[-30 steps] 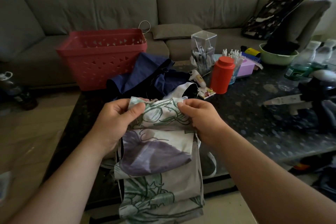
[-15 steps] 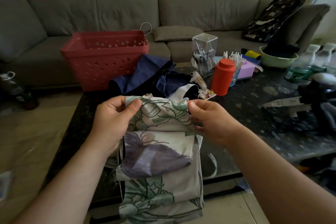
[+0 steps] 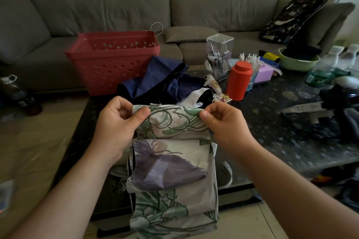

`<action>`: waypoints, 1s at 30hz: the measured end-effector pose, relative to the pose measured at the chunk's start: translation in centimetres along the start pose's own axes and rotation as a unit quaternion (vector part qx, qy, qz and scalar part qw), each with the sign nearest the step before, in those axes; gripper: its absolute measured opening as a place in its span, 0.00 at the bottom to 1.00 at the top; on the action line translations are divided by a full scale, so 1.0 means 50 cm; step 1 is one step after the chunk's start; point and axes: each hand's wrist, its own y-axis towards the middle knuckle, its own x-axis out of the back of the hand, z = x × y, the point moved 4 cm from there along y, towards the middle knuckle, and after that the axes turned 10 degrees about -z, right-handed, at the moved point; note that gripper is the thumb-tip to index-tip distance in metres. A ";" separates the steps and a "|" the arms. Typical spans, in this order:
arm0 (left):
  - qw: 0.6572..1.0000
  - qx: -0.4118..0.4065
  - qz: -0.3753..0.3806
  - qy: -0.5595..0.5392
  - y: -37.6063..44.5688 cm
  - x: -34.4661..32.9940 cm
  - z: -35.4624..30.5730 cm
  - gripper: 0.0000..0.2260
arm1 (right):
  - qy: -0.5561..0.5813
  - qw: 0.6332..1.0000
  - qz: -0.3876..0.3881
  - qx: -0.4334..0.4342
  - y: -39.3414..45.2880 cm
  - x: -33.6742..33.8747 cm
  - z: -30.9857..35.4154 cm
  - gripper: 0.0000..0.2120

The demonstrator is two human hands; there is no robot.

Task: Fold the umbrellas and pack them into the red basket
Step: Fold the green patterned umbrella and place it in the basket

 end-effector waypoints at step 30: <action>0.848 -0.097 0.276 0.443 -0.075 -0.041 0.004 0.27 | -0.378 0.864 0.294 0.153 -0.083 -0.009 0.007 0.12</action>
